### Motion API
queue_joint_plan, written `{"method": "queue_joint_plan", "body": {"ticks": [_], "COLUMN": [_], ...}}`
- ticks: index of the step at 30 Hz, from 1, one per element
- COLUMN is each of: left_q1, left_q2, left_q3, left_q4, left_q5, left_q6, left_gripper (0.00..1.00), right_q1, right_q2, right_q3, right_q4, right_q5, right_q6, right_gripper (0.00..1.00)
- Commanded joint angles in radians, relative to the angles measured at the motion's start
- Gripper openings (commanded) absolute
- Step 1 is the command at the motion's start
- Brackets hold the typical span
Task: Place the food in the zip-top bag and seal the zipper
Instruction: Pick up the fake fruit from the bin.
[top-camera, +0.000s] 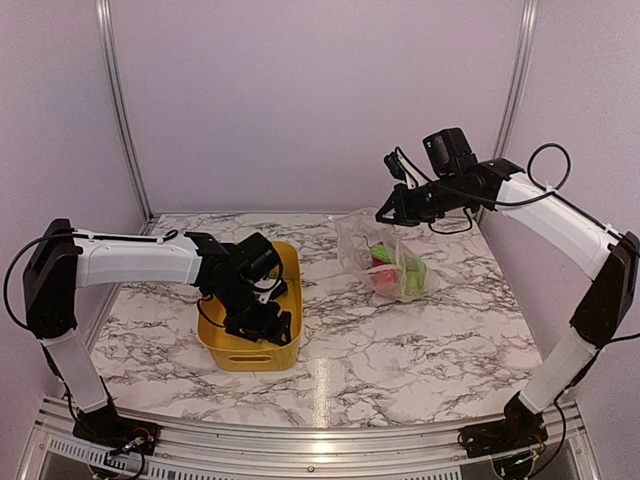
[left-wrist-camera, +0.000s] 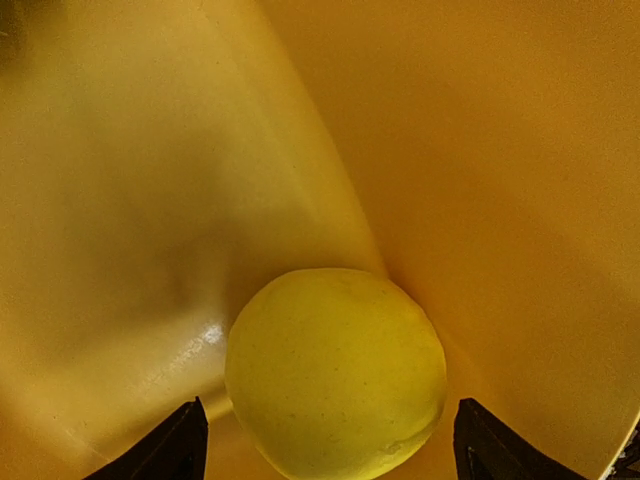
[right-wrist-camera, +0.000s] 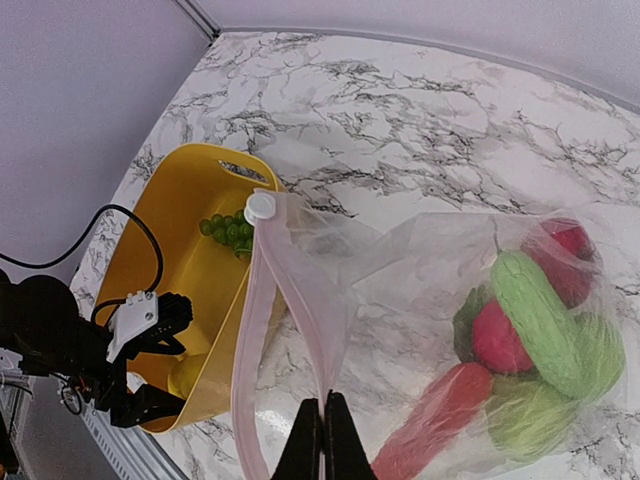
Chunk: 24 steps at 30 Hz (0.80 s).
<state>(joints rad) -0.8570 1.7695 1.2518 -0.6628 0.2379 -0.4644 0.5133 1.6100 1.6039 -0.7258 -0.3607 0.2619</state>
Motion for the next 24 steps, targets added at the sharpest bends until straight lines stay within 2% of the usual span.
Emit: {"method": "queue_joint_plan", "body": {"ticks": [1,7,18,24], "left_q1": [-0.007,-0.008,-0.008,0.004], "left_q2": [0.026,0.035,0.026,0.000], "left_q3": [0.001,0.004,0.010,0.064], "left_q4": [-0.001,-0.001,-0.005,-0.076], "left_q5": [0.019,0.021,0.028,-0.043], "left_q6": [0.000,0.003,-0.008,0.036], "left_gripper": [0.87,0.87,0.73,0.68], "right_q1": [0.009,0.010,0.010,0.010], "right_q2": [-0.009,-0.002,0.013,0.011], "right_q3": [0.029,0.030,0.047,0.047], "right_q4": [0.013,0.012,0.006,0.005], "right_q5": [-0.013,-0.015,-0.017,-0.020], "right_q6": [0.010,0.009,0.007,0.008], "right_gripper": [0.00,0.00,0.00,0.00]}}
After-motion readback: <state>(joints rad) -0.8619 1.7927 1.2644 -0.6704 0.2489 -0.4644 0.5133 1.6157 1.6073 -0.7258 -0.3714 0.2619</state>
